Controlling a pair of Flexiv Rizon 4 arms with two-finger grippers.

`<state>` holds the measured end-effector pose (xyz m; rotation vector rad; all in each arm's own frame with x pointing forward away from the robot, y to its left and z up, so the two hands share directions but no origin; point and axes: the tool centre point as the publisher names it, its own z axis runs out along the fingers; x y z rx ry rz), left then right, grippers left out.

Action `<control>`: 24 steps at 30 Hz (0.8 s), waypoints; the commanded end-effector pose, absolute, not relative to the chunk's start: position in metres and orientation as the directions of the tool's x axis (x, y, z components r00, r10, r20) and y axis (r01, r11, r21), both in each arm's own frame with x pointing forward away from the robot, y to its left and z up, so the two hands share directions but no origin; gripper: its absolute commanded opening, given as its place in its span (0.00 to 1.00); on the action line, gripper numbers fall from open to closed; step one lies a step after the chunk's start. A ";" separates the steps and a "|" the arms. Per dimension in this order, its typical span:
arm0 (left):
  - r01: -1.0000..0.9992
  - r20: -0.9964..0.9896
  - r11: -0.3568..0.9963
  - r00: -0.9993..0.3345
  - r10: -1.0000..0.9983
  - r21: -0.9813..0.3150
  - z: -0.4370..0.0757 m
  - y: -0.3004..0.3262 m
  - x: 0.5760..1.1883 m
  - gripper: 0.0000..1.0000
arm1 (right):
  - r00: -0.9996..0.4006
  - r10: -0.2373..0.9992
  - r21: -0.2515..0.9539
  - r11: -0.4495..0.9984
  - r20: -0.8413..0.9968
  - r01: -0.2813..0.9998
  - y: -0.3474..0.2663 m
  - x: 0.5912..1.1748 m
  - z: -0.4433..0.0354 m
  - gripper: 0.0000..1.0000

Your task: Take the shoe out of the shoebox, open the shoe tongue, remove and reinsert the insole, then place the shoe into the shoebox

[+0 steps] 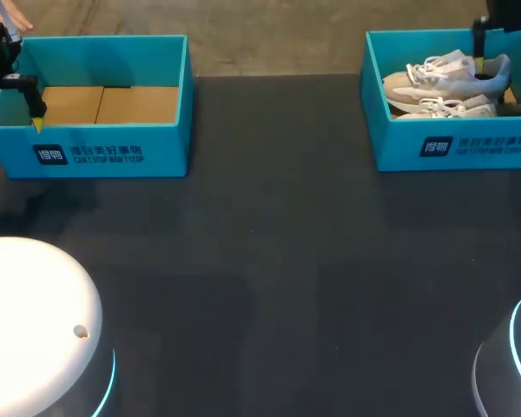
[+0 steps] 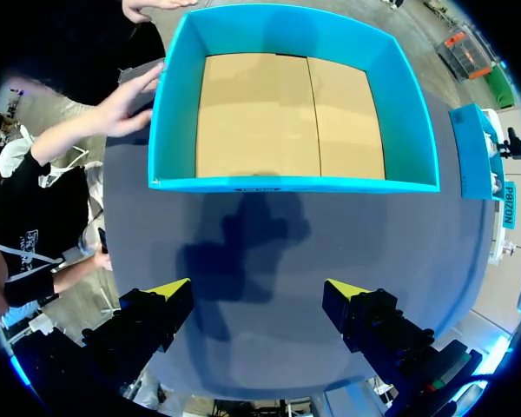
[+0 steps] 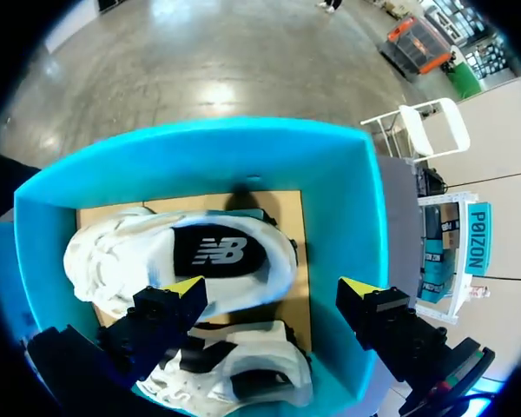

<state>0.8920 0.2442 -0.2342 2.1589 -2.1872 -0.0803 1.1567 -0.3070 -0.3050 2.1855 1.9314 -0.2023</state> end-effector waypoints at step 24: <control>-0.996 0.008 0.013 -0.013 -1.000 0.084 -0.234 0.244 0.891 1.00 | 0.142 0.976 0.055 -0.134 -0.164 0.989 -0.258 1.122 -0.229 1.00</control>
